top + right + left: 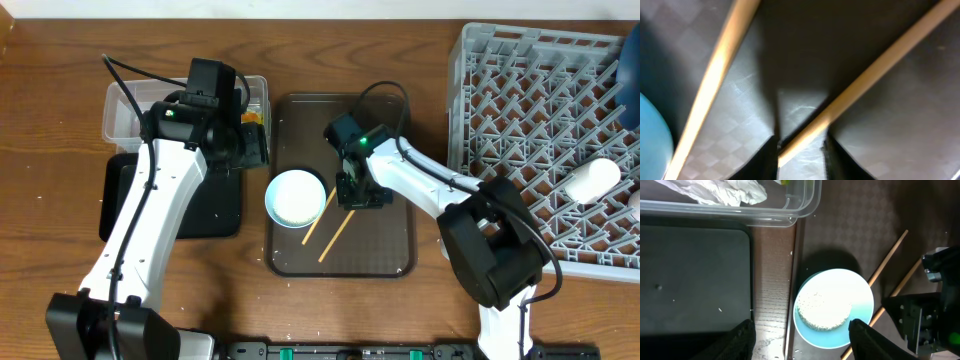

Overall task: Sort waste into correct bins and load items into the dishwasher rack
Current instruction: 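Place the chopstick upright into the dish rack with the right gripper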

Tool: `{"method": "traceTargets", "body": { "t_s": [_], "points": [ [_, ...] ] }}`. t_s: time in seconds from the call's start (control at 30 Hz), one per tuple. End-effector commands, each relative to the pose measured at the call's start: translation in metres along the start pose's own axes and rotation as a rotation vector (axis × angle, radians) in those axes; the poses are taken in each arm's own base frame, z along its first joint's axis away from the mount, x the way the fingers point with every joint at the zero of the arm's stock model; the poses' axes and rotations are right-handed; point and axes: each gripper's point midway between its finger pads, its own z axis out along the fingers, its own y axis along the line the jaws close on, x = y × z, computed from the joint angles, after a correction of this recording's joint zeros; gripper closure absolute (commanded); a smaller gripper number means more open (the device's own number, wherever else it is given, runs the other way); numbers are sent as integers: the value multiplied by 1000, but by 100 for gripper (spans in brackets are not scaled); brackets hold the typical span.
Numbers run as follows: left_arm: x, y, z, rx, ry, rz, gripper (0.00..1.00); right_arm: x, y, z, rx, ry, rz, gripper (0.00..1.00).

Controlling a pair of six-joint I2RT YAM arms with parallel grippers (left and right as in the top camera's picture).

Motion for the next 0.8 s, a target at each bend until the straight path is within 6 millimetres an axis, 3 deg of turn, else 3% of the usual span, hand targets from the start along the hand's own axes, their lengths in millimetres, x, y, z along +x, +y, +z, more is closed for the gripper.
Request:
{"method": "traceTargets", "body": {
  "t_s": [0.0, 0.13, 0.3, 0.43, 0.57, 0.77],
  "points": [
    [-2, 0, -2, -4, -7, -8, 37, -5, -27, 16, 79, 17, 51, 84],
    [-2, 0, -2, -4, -7, -7, 37, -14, -43, 14, 103, 0, 73, 98],
    [-2, 0, -2, -4, -7, -8, 37, -35, -56, -5, 74, -49, 48, 99],
    [-2, 0, -2, -4, -7, -8, 37, -60, -68, -46, 30, -143, -31, 99],
    [-2, 0, -2, -4, -7, -8, 37, -79, -82, -99, -18, -252, -113, 99],
    [-2, 0, -2, -4, -7, -8, 37, -96, -133, -173, -6, -441, -111, 99]
  ]
}}
